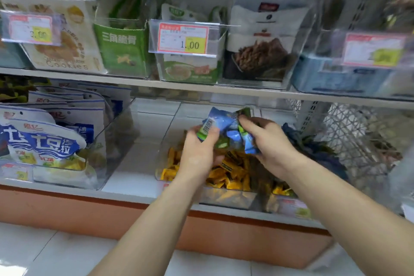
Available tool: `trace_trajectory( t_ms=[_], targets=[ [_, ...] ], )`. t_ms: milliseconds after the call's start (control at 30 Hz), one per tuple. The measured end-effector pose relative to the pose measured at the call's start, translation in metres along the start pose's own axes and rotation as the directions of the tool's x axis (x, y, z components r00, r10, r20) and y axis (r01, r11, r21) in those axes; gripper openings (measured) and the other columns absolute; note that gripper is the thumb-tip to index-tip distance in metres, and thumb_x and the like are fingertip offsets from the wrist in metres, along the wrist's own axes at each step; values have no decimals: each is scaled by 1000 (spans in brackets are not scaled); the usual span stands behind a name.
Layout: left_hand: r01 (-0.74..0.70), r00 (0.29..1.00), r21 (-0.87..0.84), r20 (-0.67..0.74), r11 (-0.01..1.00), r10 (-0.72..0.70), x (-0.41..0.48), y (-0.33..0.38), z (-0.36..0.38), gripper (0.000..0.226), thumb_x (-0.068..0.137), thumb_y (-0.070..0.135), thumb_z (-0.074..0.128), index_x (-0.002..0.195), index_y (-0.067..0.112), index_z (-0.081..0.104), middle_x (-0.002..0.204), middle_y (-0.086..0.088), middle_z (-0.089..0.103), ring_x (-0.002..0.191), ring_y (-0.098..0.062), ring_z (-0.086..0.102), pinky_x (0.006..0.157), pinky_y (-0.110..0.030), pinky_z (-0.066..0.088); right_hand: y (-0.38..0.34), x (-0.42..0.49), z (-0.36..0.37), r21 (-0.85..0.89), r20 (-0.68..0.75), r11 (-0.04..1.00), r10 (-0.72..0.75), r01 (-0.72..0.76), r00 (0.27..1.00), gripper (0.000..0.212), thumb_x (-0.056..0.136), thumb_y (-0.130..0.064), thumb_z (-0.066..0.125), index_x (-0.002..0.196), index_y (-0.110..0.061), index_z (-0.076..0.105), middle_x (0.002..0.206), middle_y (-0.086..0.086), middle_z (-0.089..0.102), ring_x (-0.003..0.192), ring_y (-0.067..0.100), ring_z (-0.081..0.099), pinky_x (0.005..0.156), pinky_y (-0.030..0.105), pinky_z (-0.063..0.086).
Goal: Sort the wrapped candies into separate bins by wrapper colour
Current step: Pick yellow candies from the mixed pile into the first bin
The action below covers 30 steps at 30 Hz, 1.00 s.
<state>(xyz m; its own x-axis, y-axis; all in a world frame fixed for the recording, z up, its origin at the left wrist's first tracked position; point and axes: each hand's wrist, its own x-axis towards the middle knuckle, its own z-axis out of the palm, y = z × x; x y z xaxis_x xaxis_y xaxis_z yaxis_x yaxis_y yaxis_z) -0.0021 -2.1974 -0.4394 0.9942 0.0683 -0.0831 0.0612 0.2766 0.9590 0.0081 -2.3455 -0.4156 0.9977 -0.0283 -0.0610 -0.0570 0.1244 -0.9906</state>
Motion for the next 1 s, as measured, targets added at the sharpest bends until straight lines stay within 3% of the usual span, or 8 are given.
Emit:
trace_trajectory(
  t_ms=[133, 300, 367, 533, 600, 733, 867, 1000],
  targets=[
    [16, 991, -43, 135, 999, -10, -16, -22, 52, 17, 100, 25, 57, 112, 30, 47, 115, -3, 66, 90, -22, 75, 61, -38, 60, 5, -19, -43, 50, -136, 999, 26, -19, 990, 23, 99, -31, 59, 107, -12, 68, 94, 9, 77, 81, 22, 75, 61, 29, 56],
    [-128, 983, 119, 148, 985, 110, -16, -41, 104, 19, 96, 25, 64, 104, 31, 48, 106, -1, 65, 82, -14, 74, 53, -30, 58, 6, -17, -101, -212, -339, 975, -136, 65, 931, 19, 95, -42, 61, 90, -24, 66, 78, -8, 74, 69, 9, 71, 51, 24, 53],
    [-150, 984, 207, 127, 967, 125, -9, -45, 121, 22, 93, 28, 69, 105, 28, 52, 104, 1, 66, 81, -13, 73, 56, -30, 59, 6, -11, -124, -290, -361, 954, -181, 75, 915, 25, 95, -43, 60, 86, -21, 68, 76, -5, 72, 70, 14, 69, 54, 26, 49],
    [-414, 909, 600, 244, 684, 337, 18, -49, 165, 23, 92, 39, 67, 110, 27, 59, 92, 10, 66, 84, -11, 63, 67, -20, 44, 3, 20, -173, -619, -405, 784, -274, -41, 872, 40, 98, -46, 51, 92, -10, 67, 94, 10, 70, 87, 28, 64, 71, 36, 46],
    [-434, 901, 678, 324, 593, 289, 29, -48, 179, 35, 94, 40, 62, 125, 25, 58, 115, -2, 68, 103, -22, 63, 76, -22, 41, 2, 32, -186, -707, -383, 700, -255, -104, 888, 36, 100, -42, 46, 94, -12, 64, 103, 14, 69, 95, 32, 64, 71, 34, 41],
    [-431, 893, 779, 442, 456, 88, 45, -40, 183, 65, 89, 40, 69, 148, 28, 43, 147, -1, 51, 129, -22, 53, 100, -27, 44, 6, 41, -197, -781, -313, 612, -211, -124, 926, 37, 101, -42, 45, 118, -17, 66, 129, 9, 63, 113, 27, 59, 75, 25, 32],
    [-416, 907, 795, 396, 441, 142, 41, -26, 149, 55, 89, 44, 67, 140, 28, 53, 141, 2, 57, 119, -18, 58, 88, -21, 40, 2, 33, -191, -815, -252, 578, -281, -46, 926, 34, 97, -40, 51, 121, -21, 66, 131, 8, 60, 115, 26, 58, 82, 25, 39],
    [-409, 905, 843, 325, 349, 275, 18, -11, 73, 21, 90, 36, 64, 110, 31, 68, 105, 6, 71, 94, -13, 64, 74, -25, 45, -2, 13, -159, -859, -70, 492, -393, 145, 917, 25, 92, -38, 57, 111, -26, 69, 112, 0, 61, 104, 19, 58, 82, 27, 43]
  ],
)
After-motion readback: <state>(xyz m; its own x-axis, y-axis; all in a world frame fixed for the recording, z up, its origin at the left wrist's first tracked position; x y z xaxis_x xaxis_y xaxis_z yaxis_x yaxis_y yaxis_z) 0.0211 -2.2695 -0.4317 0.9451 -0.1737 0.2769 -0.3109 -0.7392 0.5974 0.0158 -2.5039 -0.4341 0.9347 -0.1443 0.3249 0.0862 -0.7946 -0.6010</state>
